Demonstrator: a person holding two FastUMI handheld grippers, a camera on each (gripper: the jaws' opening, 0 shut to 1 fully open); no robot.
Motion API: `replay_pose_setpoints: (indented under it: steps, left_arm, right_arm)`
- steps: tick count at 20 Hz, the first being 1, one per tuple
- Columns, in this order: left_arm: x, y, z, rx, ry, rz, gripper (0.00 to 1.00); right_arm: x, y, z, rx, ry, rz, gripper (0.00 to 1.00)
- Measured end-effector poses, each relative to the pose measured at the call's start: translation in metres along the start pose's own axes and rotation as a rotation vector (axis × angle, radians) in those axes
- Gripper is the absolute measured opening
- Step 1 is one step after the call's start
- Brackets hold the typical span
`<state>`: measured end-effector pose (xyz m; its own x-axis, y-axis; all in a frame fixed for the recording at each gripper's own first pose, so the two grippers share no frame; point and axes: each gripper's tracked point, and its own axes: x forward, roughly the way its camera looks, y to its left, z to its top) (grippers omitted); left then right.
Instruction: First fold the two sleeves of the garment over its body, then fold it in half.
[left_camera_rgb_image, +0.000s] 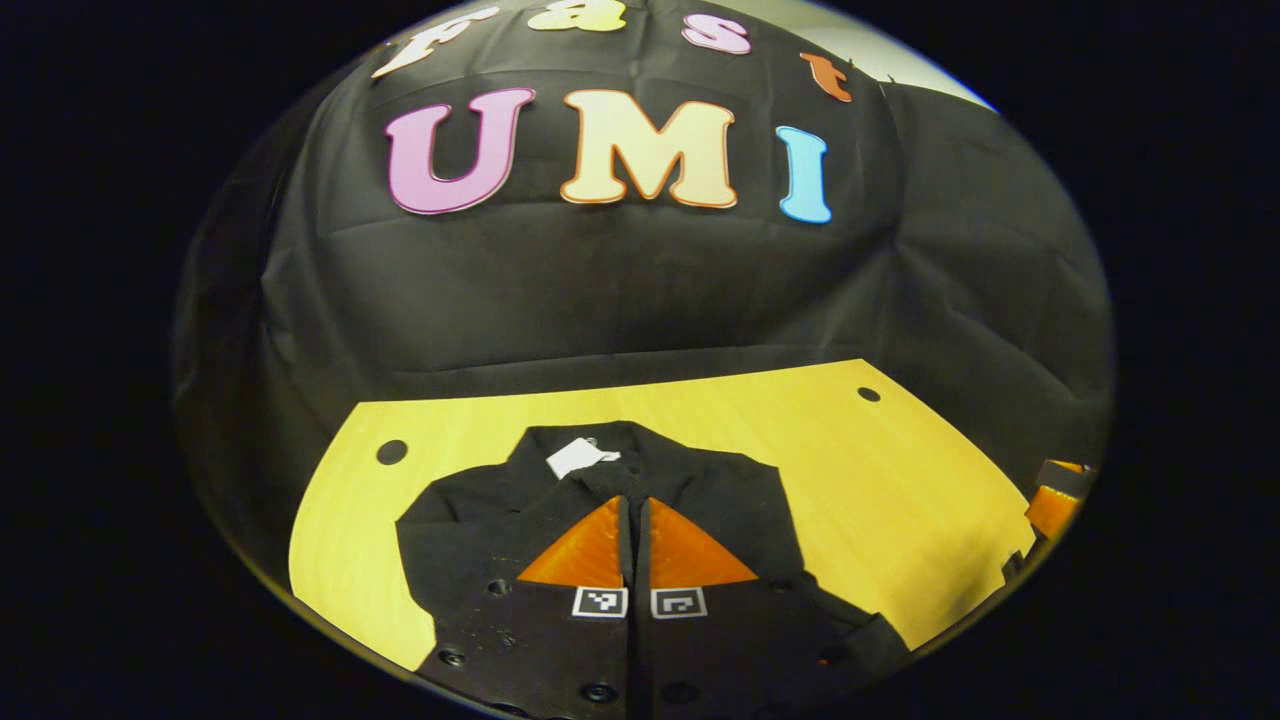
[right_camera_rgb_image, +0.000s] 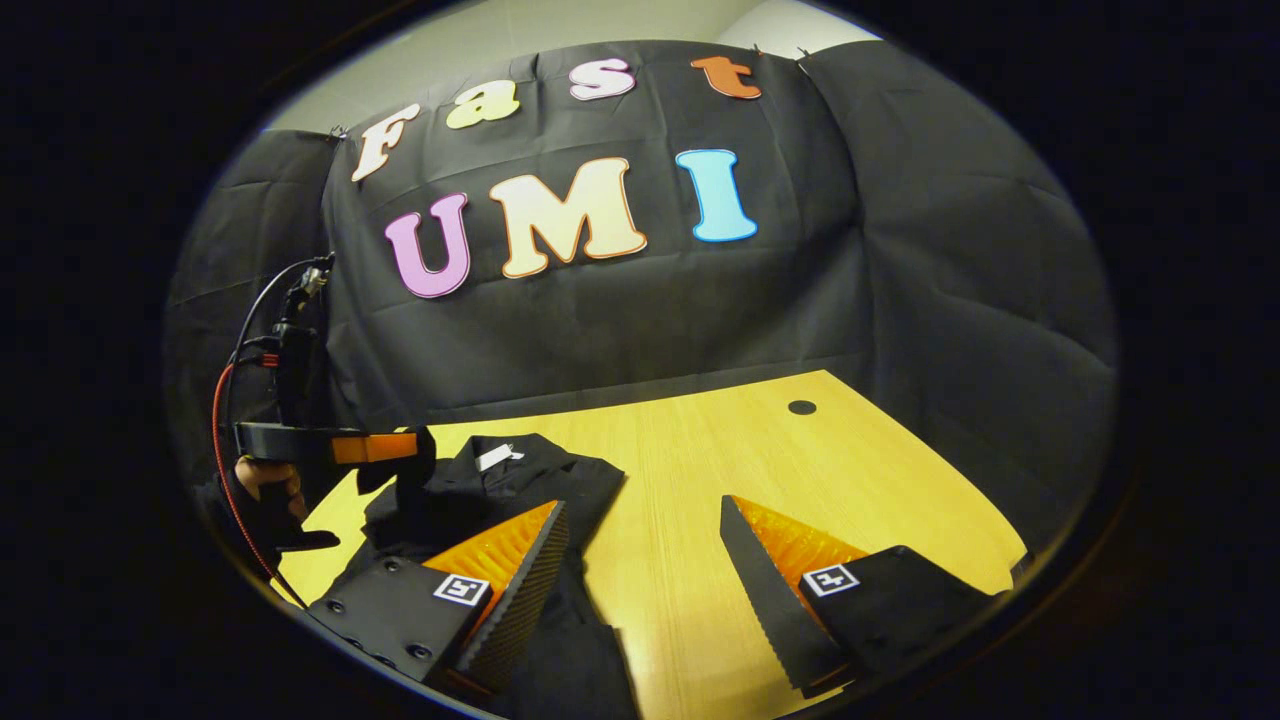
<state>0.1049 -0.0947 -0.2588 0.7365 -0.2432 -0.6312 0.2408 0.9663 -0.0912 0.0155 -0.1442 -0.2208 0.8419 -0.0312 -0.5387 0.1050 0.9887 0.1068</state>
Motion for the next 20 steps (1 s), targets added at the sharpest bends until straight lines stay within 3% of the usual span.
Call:
replay_pose_setpoints:
  steps: [7, 8, 9, 13, 17, 20]
  left_arm:
    - [0.033, -0.047, -0.012, 0.039, 0.062, -0.04, 0.0]
    - [0.038, -0.049, -0.015, 0.046, 0.077, -0.038, 0.0]
    - [0.043, -0.053, -0.019, 0.051, 0.092, -0.033, 0.0]
    - [0.046, -0.05, -0.014, 0.066, 0.081, 0.027, 0.0]
    - [0.016, -0.041, 0.023, 0.087, -0.062, 0.088, 0.93]
    - [-0.023, -0.04, 0.03, 0.075, -0.103, 0.097, 0.93]
  right_arm:
    - [-0.006, -0.015, -0.003, 0.023, 0.02, -0.01, 0.98]
    - [-0.007, -0.018, -0.004, 0.026, 0.022, -0.013, 0.94]
    - [-0.007, -0.021, -0.005, 0.027, 0.026, -0.019, 0.98]
    - [-0.013, -0.034, -0.007, 0.04, 0.029, -0.031, 0.98]
    - [-0.016, -0.039, -0.004, 0.05, 0.015, -0.006, 0.98]
    - [-0.015, -0.034, -0.002, 0.037, 0.007, 0.048, 0.98]
